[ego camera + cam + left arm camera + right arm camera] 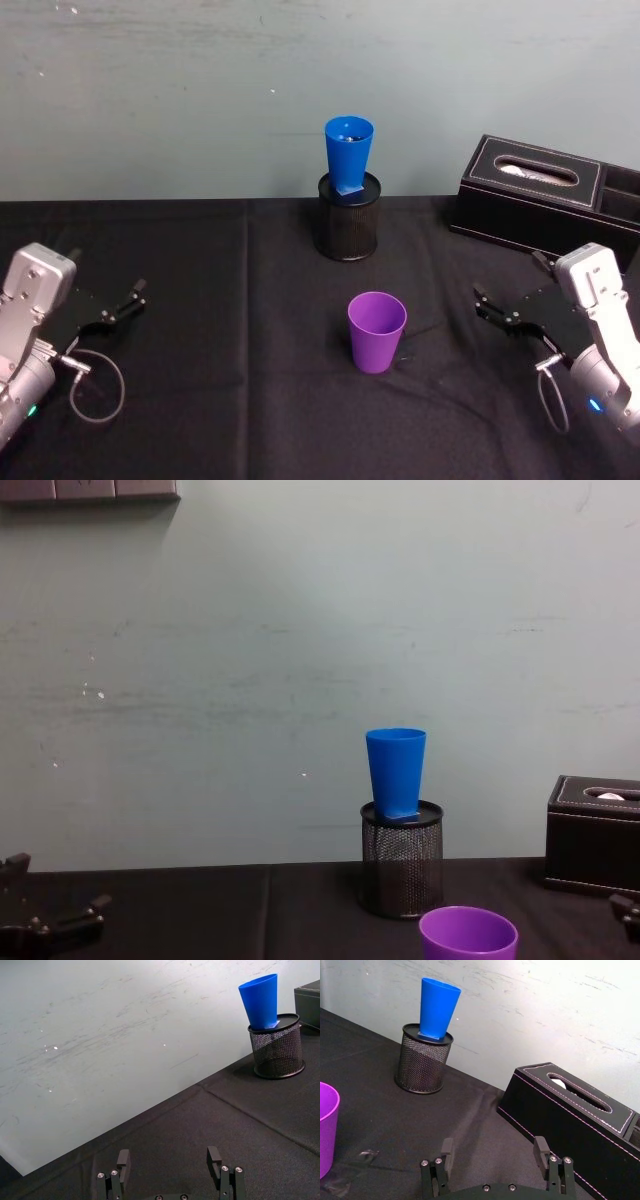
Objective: Pick up one cup with a gripper and tap it against the other cup.
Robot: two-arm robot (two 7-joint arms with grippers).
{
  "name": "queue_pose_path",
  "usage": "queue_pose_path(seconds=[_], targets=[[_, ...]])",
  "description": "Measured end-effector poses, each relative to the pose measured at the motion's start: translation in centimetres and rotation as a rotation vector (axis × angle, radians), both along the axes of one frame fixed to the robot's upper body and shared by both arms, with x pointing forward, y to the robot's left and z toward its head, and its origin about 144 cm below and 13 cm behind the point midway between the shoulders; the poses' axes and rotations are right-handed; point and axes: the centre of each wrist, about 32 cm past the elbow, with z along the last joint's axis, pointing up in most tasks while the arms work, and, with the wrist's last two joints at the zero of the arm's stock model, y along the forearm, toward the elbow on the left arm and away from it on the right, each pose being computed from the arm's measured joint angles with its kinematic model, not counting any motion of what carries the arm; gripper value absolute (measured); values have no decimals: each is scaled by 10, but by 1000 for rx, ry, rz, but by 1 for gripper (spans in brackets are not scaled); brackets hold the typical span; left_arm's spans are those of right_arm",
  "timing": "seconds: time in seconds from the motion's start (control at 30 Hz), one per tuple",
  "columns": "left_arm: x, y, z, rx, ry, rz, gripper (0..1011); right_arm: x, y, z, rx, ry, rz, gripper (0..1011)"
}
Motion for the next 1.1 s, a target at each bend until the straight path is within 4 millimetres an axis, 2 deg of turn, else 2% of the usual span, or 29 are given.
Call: queue_pose_path(seconds=[0.77,1.1], targets=[[0,0,0,0,0,0,1000,-1,-1,2,34,-11,2,1003],[0,0,0,0,0,0,1000,-17,-19,15,151,-1,54,1003]])
